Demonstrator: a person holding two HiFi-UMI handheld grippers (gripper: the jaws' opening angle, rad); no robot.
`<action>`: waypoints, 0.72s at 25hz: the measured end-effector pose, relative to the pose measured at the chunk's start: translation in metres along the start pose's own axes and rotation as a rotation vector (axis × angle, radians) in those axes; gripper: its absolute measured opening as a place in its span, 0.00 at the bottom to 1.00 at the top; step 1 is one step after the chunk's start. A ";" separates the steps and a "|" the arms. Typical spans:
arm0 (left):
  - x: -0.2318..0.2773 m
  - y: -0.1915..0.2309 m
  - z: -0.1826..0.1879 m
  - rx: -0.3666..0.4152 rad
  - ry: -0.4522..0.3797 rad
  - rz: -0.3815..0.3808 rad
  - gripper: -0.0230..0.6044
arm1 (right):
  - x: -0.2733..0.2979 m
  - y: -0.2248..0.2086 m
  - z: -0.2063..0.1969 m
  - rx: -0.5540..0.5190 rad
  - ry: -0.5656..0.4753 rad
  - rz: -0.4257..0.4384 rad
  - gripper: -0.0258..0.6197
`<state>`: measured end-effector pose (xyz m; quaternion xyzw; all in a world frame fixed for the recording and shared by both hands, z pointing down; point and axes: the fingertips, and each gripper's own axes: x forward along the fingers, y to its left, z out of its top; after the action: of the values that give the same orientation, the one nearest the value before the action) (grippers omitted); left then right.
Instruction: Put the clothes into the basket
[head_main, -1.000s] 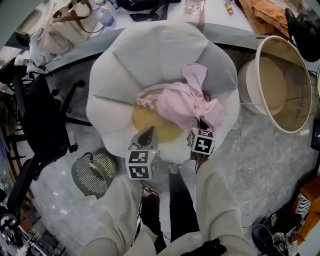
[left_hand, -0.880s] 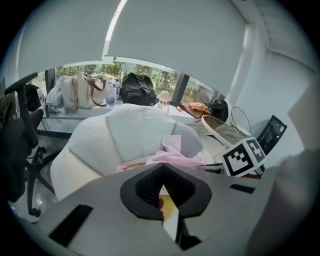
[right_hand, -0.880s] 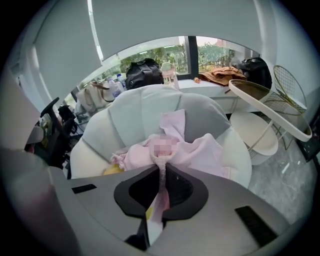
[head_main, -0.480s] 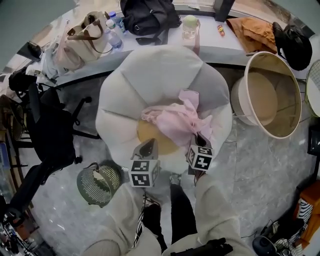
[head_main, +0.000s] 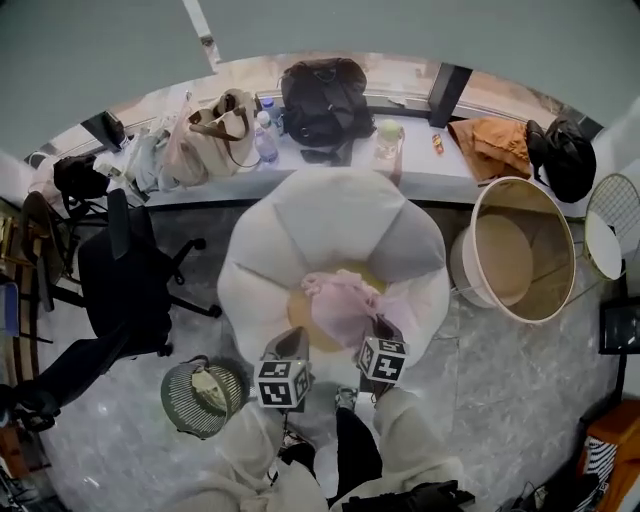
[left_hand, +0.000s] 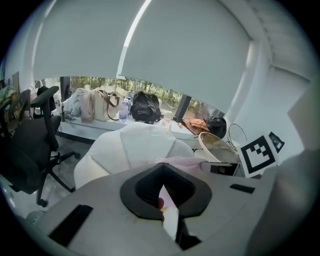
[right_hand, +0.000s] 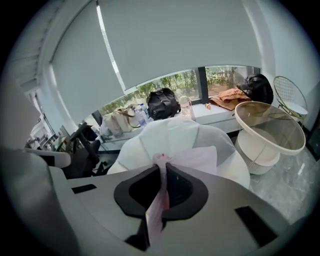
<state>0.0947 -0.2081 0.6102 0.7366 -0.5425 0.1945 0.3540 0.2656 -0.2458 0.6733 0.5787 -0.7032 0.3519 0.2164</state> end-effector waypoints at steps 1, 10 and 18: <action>-0.012 -0.001 0.003 -0.008 -0.012 -0.001 0.04 | -0.009 0.006 0.009 -0.004 -0.011 0.008 0.09; -0.112 0.026 0.016 -0.058 -0.098 0.080 0.04 | -0.089 0.078 0.081 -0.076 -0.117 0.099 0.09; -0.208 0.068 0.030 -0.131 -0.243 0.180 0.04 | -0.143 0.151 0.117 -0.140 -0.177 0.170 0.09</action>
<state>-0.0421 -0.1037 0.4714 0.6786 -0.6565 0.0993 0.3141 0.1661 -0.2255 0.4576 0.5293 -0.7888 0.2667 0.1630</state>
